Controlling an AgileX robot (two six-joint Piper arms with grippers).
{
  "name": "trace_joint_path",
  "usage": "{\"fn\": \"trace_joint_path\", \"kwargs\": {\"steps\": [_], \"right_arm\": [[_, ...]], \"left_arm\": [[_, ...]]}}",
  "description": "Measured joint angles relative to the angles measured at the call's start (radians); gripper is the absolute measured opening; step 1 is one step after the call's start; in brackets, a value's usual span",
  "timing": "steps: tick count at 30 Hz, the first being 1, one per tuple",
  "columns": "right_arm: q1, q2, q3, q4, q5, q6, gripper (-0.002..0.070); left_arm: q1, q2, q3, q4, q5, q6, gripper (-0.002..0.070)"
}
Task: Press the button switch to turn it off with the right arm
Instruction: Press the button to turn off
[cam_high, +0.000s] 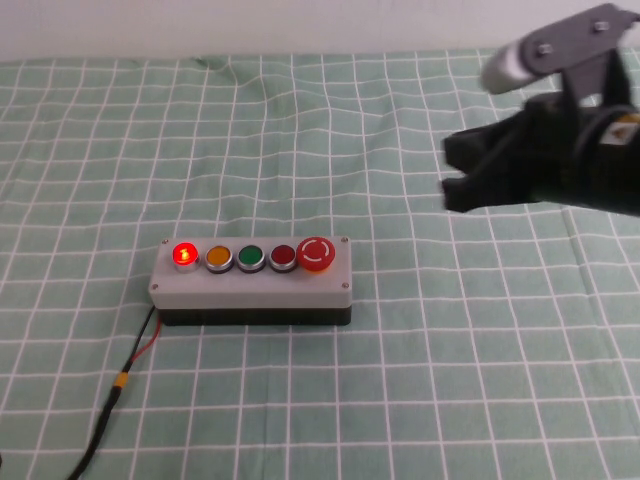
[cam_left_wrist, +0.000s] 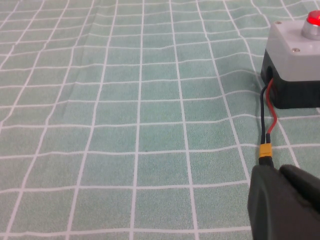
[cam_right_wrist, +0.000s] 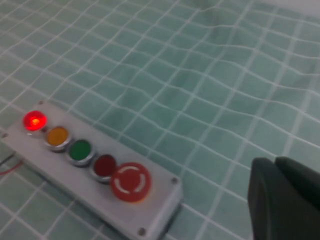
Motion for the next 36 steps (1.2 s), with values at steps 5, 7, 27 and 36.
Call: {"fn": "trace_joint_path", "kwargs": {"steps": [5,7,27,36], "right_arm": [[0.134,0.197,-0.193,0.0,0.007,-0.011,-0.0016],[0.172,0.261,-0.263,0.0,0.008,-0.011,-0.0016],[0.357,0.728,-0.702,0.024,0.014,-0.015,-0.0016],[0.358,0.832,-0.72,0.051,0.006,-0.015,-0.0016]], "left_arm": [[0.0,0.0,0.0,0.0,0.0,0.0,-0.0003],[0.0,0.0,0.0,0.0,0.0,0.0,-0.0003],[0.0,0.0,0.0,0.0,0.0,0.0,-0.0003],[0.0,0.0,0.0,0.0,0.0,0.0,-0.0003]]}}
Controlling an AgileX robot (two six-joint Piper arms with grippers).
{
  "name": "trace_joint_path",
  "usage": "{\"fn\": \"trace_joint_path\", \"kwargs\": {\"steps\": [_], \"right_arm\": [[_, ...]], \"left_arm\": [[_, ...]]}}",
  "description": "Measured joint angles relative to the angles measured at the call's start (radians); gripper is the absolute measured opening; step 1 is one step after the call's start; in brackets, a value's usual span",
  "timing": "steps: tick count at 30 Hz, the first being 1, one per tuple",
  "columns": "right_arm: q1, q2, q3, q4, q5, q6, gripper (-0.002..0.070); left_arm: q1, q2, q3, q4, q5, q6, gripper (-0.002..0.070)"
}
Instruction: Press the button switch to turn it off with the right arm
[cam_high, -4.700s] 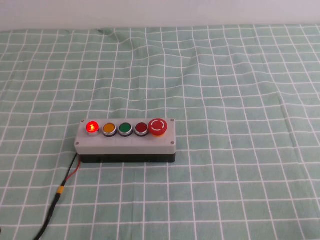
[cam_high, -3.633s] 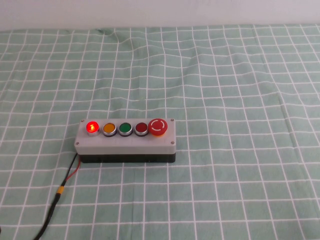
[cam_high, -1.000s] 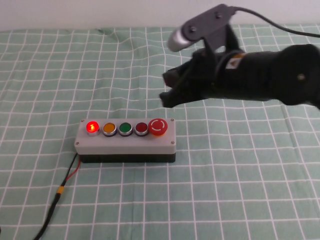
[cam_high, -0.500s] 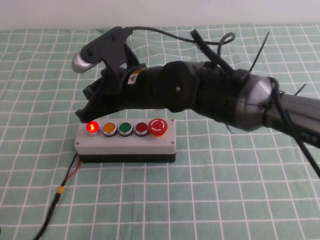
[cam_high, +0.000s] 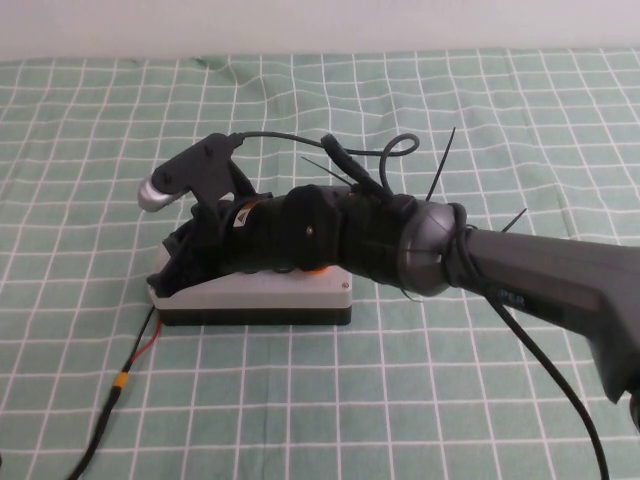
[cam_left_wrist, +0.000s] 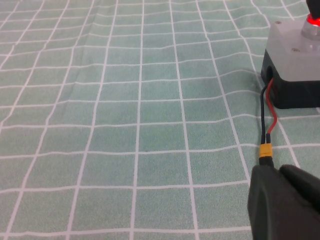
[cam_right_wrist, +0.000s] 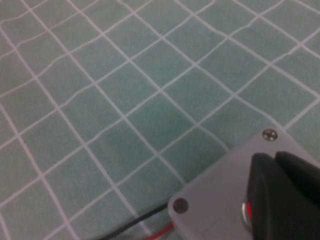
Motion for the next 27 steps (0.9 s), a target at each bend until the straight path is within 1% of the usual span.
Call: {"fn": "trace_joint_path", "kwargs": {"steps": [5,11,14,19,22,27], "right_arm": [[0.0,-0.042,0.0,-0.005,-0.001,0.0,-0.0016],[0.0,-0.25,-0.004,-0.045,0.016,0.002,-0.0016],[0.0,-0.397,-0.012,-0.133,0.082,0.002,-0.0016],[0.0,-0.586,-0.014,-0.266,0.279,0.004,-0.0015],[0.0,-0.694,0.029,-0.316,0.328,0.004,-0.0013],[0.0,-0.897,0.217,-0.332,0.295,0.068,-0.0012]], "left_arm": [[0.0,0.0,0.0,0.0,0.0,0.0,-0.0003],[0.0,0.0,0.0,0.0,0.0,0.0,-0.0003],[0.0,0.0,0.0,0.0,0.0,0.0,-0.0003],[0.0,0.0,0.0,0.0,0.0,0.0,-0.0003],[0.0,0.0,0.0,0.0,0.0,0.0,-0.0003],[0.0,0.0,0.0,0.0,0.0,0.0,-0.0003]]}}
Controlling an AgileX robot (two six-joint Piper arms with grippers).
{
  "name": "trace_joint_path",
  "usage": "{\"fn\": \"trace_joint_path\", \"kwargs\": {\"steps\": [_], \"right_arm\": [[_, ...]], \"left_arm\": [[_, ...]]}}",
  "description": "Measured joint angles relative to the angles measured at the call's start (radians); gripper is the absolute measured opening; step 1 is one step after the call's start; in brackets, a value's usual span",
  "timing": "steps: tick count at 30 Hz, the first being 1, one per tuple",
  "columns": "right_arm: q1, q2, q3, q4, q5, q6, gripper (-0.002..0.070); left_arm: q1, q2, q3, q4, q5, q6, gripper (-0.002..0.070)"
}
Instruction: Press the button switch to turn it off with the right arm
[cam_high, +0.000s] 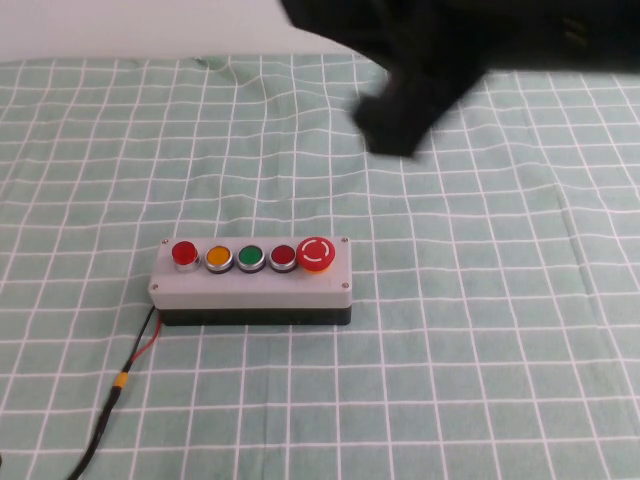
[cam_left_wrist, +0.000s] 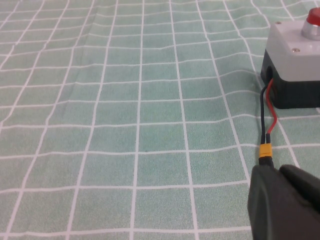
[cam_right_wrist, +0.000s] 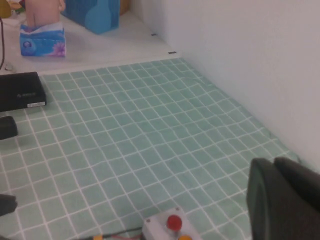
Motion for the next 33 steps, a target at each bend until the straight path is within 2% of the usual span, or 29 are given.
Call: {"fn": "trace_joint_path", "kwargs": {"steps": [6,10,23,28,33], "right_arm": [[0.0,-0.212,0.285,0.0,-0.011,0.032,-0.0012],[0.0,-0.281,0.403,0.002,-0.008,0.034,-0.0014],[0.0,-0.243,0.575,-0.008,0.005,0.034,-0.0016],[-0.093,-0.365,0.651,-0.028,0.007,0.034,-0.0016],[-0.266,-0.604,0.798,-0.029,-0.045,0.034,-0.0016]], "left_arm": [[0.0,0.0,0.0,0.0,0.0,0.0,-0.0003],[0.0,0.0,0.0,0.0,0.0,0.0,-0.0003],[0.0,0.0,0.0,0.0,0.0,0.0,-0.0003],[0.0,0.0,0.0,0.0,0.0,0.0,-0.0003],[0.0,0.0,0.0,0.0,0.0,0.0,-0.0003]]}}
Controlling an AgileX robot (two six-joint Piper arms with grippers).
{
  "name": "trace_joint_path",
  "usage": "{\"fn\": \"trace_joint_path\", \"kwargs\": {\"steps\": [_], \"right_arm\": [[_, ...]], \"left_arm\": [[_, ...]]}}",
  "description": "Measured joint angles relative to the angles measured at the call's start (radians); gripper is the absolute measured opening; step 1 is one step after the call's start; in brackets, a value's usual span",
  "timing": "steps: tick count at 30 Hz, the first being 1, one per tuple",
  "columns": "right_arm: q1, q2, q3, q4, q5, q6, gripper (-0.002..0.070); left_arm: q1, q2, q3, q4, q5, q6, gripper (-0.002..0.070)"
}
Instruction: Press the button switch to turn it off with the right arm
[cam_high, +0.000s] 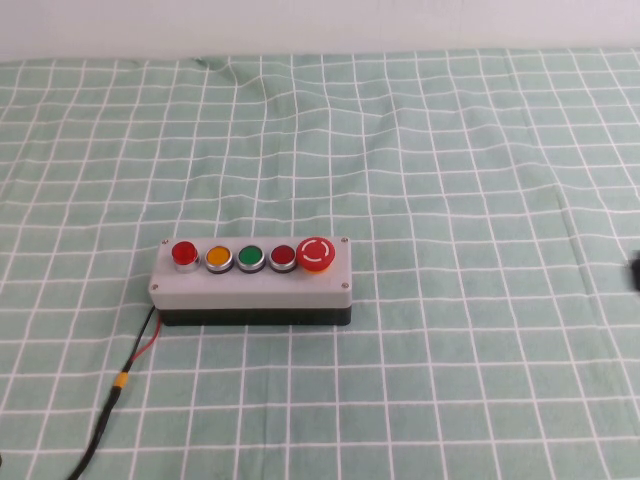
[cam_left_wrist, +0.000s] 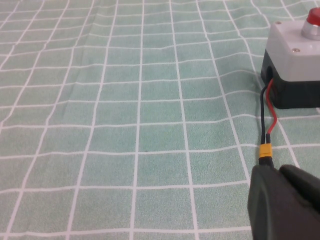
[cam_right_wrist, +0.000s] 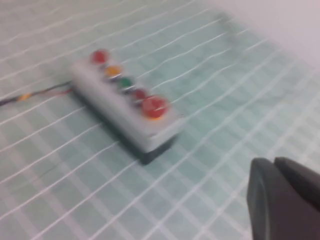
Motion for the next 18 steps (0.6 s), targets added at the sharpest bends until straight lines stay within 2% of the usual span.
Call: {"fn": "trace_joint_path", "kwargs": {"steps": [9,14,18], "right_arm": [[-0.257,-0.431,0.396,0.0,-0.239,0.0,-0.0016],[-0.333,-0.603,0.606,0.019,-0.312,0.001,-0.0016],[-0.369,-0.682,0.738,0.111,-0.337,0.001,-0.0016]], "left_arm": [[0.0,0.0,0.0,0.0,0.0,0.0,-0.0003],[0.0,0.0,0.0,0.0,0.0,0.0,-0.0003],[0.0,0.0,0.0,0.0,0.0,0.0,-0.0003]]}}
